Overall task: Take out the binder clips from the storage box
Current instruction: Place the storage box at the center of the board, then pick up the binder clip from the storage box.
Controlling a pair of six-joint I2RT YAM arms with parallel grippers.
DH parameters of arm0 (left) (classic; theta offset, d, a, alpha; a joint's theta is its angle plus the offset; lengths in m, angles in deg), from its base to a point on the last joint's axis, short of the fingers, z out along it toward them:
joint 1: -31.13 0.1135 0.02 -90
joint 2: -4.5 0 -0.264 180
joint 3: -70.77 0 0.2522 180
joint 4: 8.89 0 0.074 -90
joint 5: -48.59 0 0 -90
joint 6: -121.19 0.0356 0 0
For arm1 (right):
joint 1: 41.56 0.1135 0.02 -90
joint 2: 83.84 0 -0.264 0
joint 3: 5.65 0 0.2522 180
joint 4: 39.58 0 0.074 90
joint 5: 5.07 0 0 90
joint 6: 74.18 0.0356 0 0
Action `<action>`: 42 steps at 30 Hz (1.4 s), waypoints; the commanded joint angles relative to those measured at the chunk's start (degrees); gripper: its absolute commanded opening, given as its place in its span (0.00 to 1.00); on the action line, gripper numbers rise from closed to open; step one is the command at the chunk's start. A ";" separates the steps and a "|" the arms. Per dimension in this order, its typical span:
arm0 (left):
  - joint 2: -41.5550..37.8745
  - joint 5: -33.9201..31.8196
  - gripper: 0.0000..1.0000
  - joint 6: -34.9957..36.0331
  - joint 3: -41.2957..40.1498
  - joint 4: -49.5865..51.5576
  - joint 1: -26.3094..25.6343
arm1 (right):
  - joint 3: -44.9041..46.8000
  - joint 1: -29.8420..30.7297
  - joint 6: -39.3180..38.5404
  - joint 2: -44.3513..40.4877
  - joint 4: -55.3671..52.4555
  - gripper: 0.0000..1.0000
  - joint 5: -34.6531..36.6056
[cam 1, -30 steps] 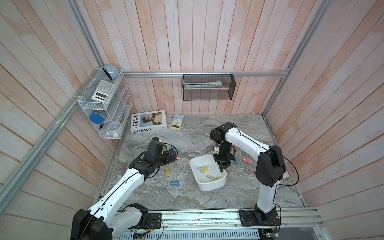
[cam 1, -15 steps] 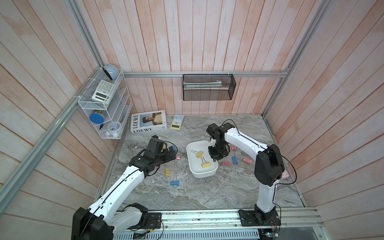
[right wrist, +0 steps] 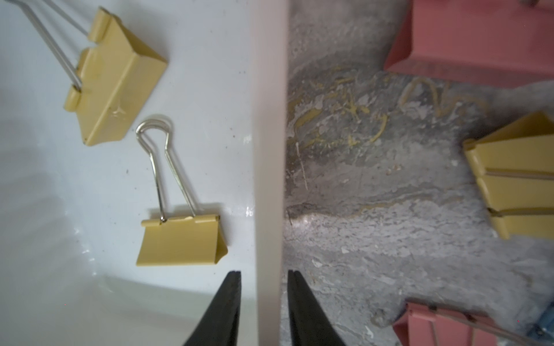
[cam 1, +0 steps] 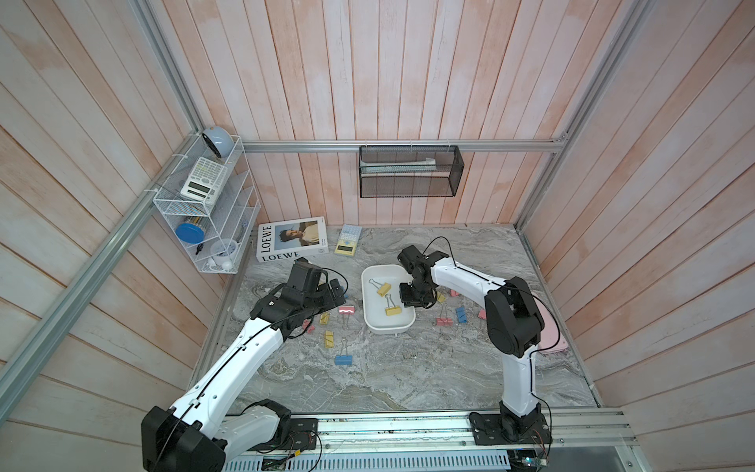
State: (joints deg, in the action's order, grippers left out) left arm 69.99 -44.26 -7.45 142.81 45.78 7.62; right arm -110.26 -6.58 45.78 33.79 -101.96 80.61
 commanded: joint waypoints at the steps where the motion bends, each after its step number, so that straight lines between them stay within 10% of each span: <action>1: 0.82 -1.56 1.00 0.68 1.82 1.72 0.29 | 0.46 0.49 0.40 -1.16 1.67 0.45 2.62; 42: -2.81 -5.41 1.00 2.51 1.74 4.51 0.58 | -17.43 5.61 -5.96 15.11 -6.71 0.20 4.05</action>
State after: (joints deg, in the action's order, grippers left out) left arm 68.33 -48.96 -5.87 144.28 49.19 7.89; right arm -127.24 -0.83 39.77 47.60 -107.60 85.00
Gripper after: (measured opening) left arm 0.996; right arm 0.203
